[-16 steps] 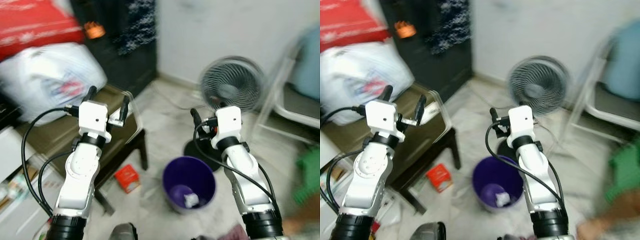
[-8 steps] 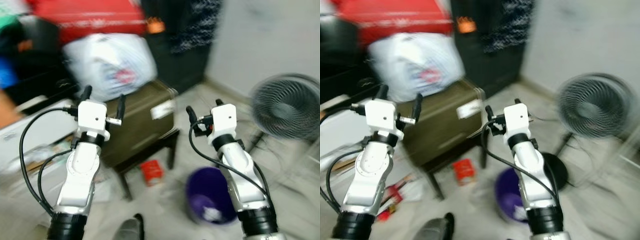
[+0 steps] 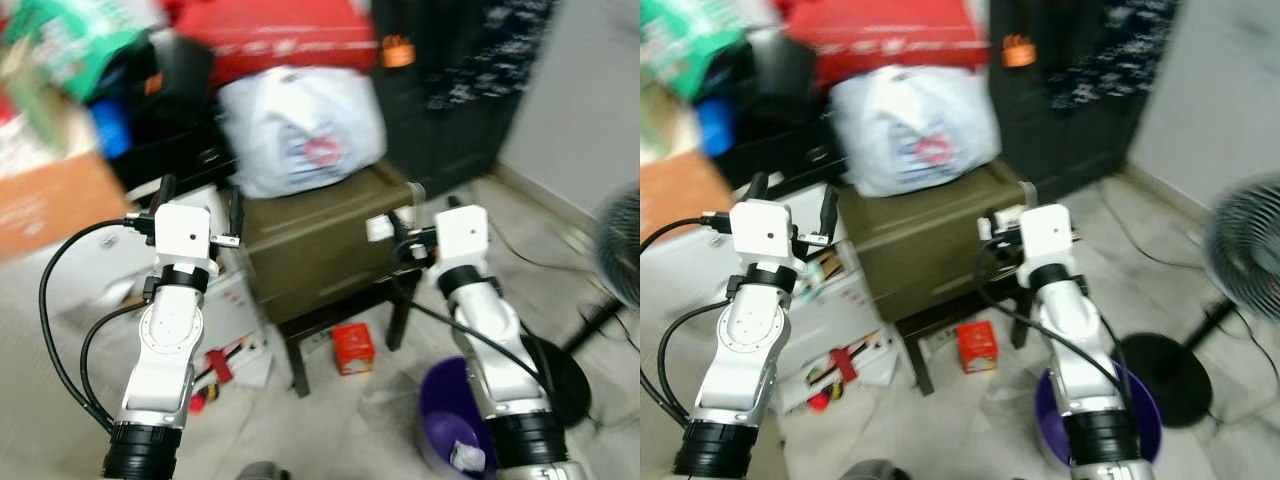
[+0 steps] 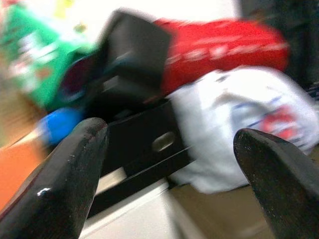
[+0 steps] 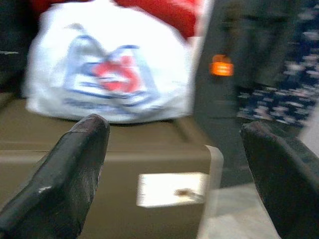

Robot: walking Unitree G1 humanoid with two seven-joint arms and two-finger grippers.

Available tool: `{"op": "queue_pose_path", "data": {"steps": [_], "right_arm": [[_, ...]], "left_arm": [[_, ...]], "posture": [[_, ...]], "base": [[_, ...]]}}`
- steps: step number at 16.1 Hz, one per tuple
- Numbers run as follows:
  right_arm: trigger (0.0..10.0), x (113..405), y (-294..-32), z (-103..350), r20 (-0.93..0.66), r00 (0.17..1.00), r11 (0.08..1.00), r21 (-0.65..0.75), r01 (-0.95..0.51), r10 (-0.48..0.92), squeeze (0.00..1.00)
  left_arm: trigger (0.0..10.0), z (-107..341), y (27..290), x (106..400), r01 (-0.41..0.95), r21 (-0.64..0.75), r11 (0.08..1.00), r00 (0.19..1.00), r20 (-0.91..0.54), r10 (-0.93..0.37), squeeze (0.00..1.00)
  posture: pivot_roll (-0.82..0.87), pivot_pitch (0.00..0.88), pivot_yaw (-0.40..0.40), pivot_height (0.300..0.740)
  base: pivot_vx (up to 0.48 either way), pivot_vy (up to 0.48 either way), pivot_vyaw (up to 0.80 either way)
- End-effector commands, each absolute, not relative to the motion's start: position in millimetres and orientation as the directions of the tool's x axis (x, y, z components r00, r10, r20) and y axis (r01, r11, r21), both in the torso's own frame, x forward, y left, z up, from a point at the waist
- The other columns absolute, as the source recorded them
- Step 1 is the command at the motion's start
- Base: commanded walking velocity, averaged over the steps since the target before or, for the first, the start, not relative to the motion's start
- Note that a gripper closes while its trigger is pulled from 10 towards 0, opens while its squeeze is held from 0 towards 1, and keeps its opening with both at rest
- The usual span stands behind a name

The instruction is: Clean up the room

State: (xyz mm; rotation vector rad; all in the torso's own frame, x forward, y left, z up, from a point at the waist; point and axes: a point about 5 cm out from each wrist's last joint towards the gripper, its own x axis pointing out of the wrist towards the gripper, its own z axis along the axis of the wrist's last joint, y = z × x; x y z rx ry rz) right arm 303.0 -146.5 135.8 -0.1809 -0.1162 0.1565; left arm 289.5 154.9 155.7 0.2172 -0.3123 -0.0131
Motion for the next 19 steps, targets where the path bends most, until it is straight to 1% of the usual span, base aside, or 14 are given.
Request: {"op": "queue_pose_path", "data": {"steps": [1,5,8,19], "right_arm": [[10.0,305,-137,139,0.116,0.975,0.969,-0.181,-0.168,0.191,0.00],[10.0,305,-137,140,0.120,0.975,0.970,-0.182,-0.163,0.186,0.00],[10.0,305,-139,139,0.120,0.979,0.972,-0.188,-0.143,0.167,0.00],[10.0,309,-139,139,0.121,0.979,0.968,-0.210,-0.138,0.166,0.00]], "left_arm": [[10.0,155,161,289,-0.043,0.219,0.975,0.954,0.299,-0.025,0.00],[10.0,155,159,290,-0.031,0.225,0.974,0.953,0.300,-0.039,0.00],[10.0,156,154,289,0.012,0.219,0.976,0.948,0.307,-0.080,0.00],[10.0,155,150,287,0.053,0.218,0.974,0.943,0.311,-0.121,0.00]], "posture": [[0.00,0.000,0.050,0.740],[-0.01,0.000,0.051,0.740],[-0.01,0.000,0.051,0.740],[-0.01,0.000,0.043,0.740]], "base": [[0.000,0.000,0.80],[0.000,0.000,0.80],[0.000,0.000,0.00],[0.312,0.000,0.00]]}}
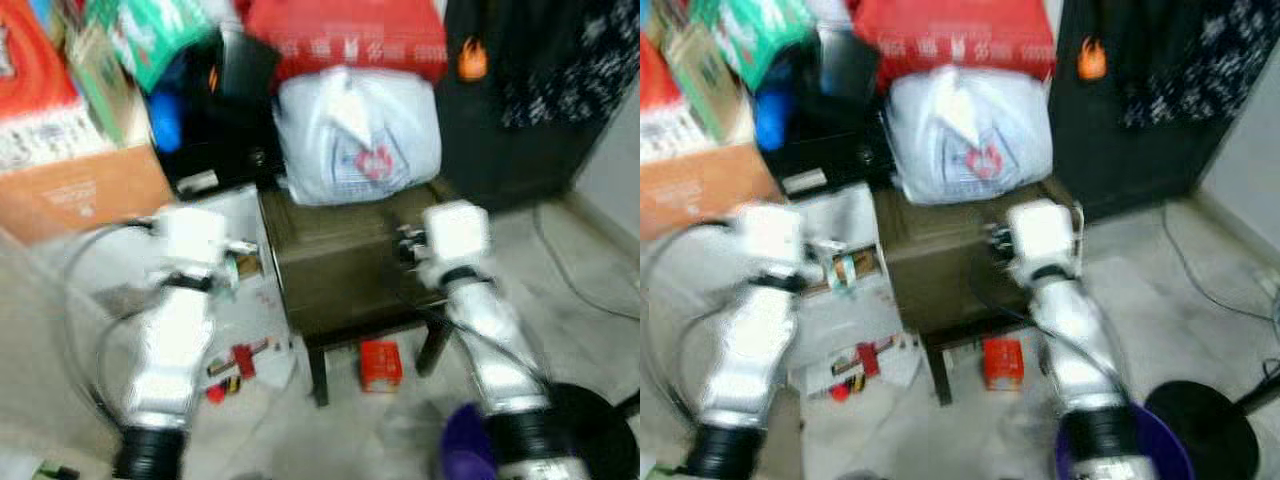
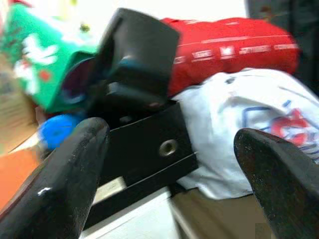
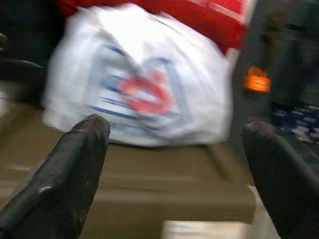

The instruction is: Clean up the room

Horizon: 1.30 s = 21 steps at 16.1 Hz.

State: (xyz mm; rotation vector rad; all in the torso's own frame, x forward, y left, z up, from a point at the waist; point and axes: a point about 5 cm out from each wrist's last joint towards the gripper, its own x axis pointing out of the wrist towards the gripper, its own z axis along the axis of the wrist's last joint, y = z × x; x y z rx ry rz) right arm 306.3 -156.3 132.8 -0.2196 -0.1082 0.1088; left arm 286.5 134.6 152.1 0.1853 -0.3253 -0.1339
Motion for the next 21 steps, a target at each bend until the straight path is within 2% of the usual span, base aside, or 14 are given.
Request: {"op": "queue_pose_path", "data": {"steps": [1,6,12,17,21], "right_arm": [[10.0,309,-139,139,0.121,0.979,0.968,-0.209,-0.138,0.165,0.00],[10.0,310,-141,138,0.124,0.981,0.965,-0.238,-0.114,0.146,0.00],[10.0,306,-147,137,0.121,0.984,0.966,-0.240,-0.095,0.127,0.00],[10.0,300,-145,134,0.107,0.985,0.963,-0.248,-0.106,0.136,0.00],[10.0,277,-165,122,0.048,0.993,0.958,-0.270,-0.092,0.109,0.00]], "left_arm": [[10.0,154,150,288,0.054,0.219,0.974,0.943,0.308,-0.122,0.00],[10.0,154,149,287,0.064,0.195,0.979,0.945,0.305,-0.122,0.00],[10.0,146,160,274,0.046,0.188,0.981,0.958,0.271,-0.097,0.00],[10.0,140,159,262,0.051,0.178,0.983,0.964,0.248,-0.095,0.00],[10.0,133,164,238,0.087,0.169,0.982,0.974,0.191,-0.119,0.00]], "posture": [[-0.01,0.000,0.043,0.740],[-0.01,0.000,0.043,0.740],[-0.01,0.000,0.045,0.740],[0.00,0.000,0.030,0.740],[0.00,0.000,0.023,0.740]], "base": [[0.266,0.000,0.00],[0.000,0.000,0.09],[0.000,0.000,0.80],[0.000,0.000,0.80],[0.000,0.000,0.72]]}}
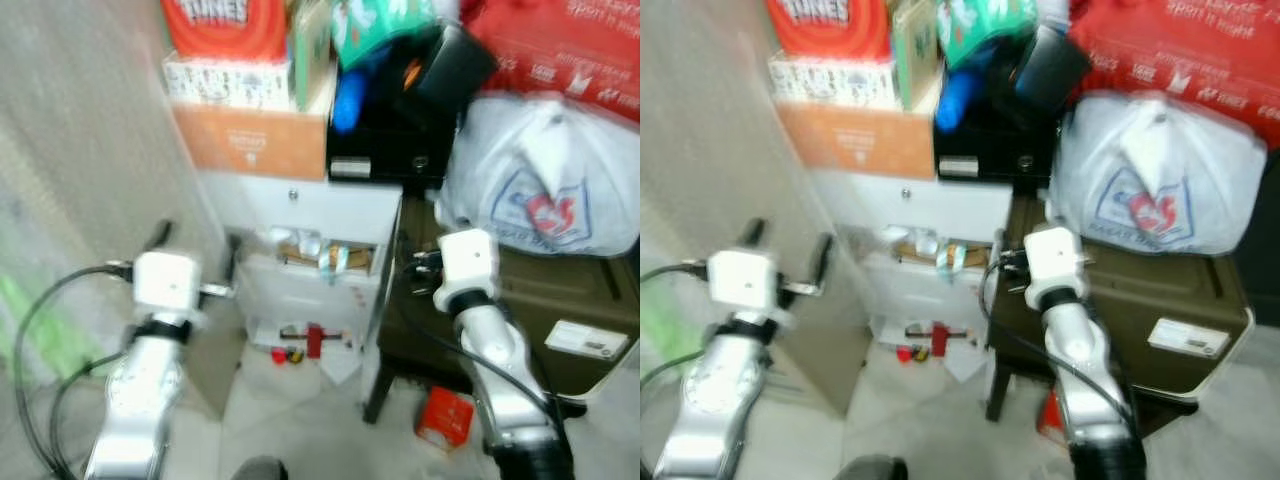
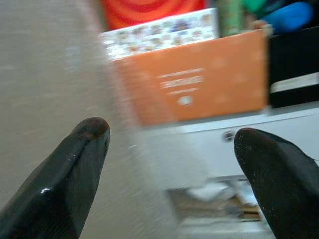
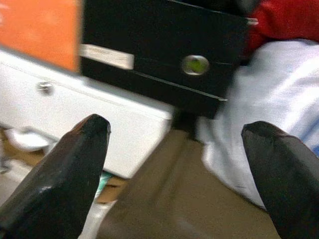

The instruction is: Clean up the room

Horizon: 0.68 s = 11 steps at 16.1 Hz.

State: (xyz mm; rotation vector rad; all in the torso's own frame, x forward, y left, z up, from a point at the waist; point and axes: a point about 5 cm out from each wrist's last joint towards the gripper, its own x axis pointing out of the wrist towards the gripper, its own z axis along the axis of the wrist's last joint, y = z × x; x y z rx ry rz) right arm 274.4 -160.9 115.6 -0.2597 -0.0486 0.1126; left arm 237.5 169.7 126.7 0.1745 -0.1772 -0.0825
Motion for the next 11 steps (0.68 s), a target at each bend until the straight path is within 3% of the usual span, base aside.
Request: {"op": "queue_pose_path", "data": {"steps": [1,5,7,11], "right_arm": [[10.0,272,-169,119,0.038,0.995,0.958,-0.274,-0.083,0.097,0.00],[10.0,255,-176,116,0.013,0.996,0.953,-0.293,-0.078,0.086,0.00],[10.0,250,-179,112,-0.014,0.994,0.944,-0.313,-0.107,0.108,0.00],[10.0,267,-175,117,0.013,0.991,0.943,-0.310,-0.124,0.134,0.00]], "left_arm": [[10.0,131,167,234,0.085,0.168,0.982,0.977,0.178,-0.115,0.00],[10.0,128,179,211,0.038,0.177,0.983,0.987,0.144,-0.064,0.00],[10.0,127,185,206,-0.017,0.170,0.985,0.991,0.136,-0.006,0.00],[10.0,128,185,211,-0.015,0.162,0.987,0.991,0.133,-0.006,0.00]], "posture": [[0.00,0.000,0.025,0.740],[0.00,0.000,0.023,0.740],[0.01,0.000,0.014,0.740],[0.01,0.000,0.013,0.740]], "base": [[0.000,0.000,0.63],[0.000,0.000,0.00],[0.000,0.000,0.80],[0.000,0.000,0.80]]}}
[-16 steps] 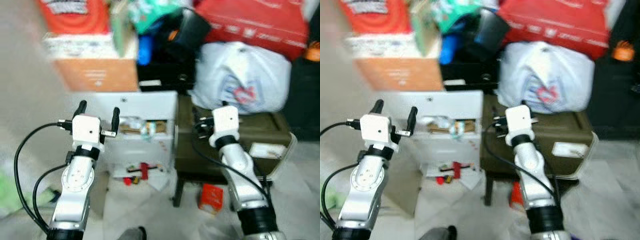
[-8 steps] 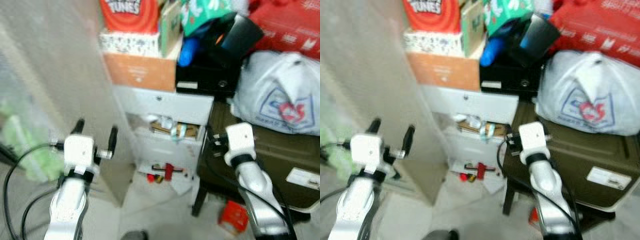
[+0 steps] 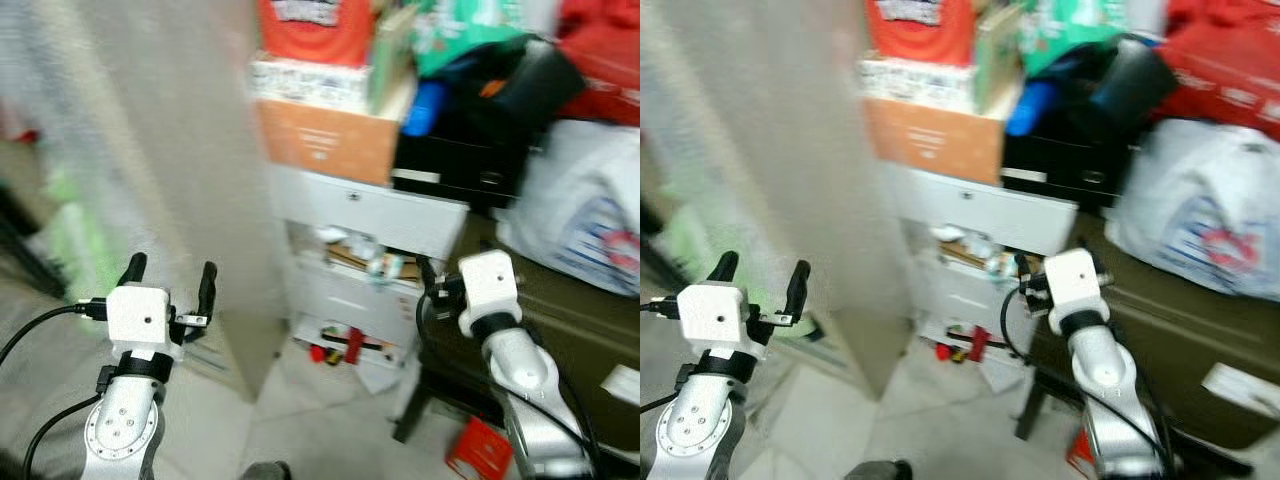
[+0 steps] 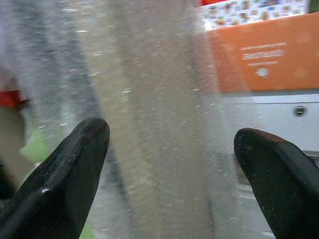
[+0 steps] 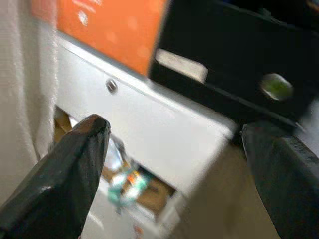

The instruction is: Clean up the room

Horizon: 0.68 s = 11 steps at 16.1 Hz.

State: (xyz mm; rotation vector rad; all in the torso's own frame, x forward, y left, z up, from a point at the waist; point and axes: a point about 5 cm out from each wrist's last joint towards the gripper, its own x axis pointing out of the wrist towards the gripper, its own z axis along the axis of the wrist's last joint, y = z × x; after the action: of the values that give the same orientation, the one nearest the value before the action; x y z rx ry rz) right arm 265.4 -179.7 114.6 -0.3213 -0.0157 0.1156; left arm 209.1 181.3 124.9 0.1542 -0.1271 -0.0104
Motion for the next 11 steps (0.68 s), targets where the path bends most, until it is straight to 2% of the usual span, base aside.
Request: {"op": "queue_pose_path", "data": {"steps": [1,11], "right_arm": [[10.0,269.0,-173.4,117.5,0.015,0.990,0.942,-0.309,-0.126,0.138,0.00],[10.0,278.6,-166.4,120.3,0.037,0.987,0.942,-0.305,-0.140,0.159,0.00]], "left_arm": [[10.0,128.5,184.6,211.3,-0.015,0.162,0.987,0.991,0.133,-0.007,0.00],[10.0,129.4,184.0,221.0,-0.010,0.159,0.987,0.990,0.141,-0.013,0.00]], "posture": [[0.01,0.000,0.013,0.740],[0.01,0.000,0.011,0.740]], "base": [[0.000,0.000,0.80],[0.000,0.000,0.80]]}}
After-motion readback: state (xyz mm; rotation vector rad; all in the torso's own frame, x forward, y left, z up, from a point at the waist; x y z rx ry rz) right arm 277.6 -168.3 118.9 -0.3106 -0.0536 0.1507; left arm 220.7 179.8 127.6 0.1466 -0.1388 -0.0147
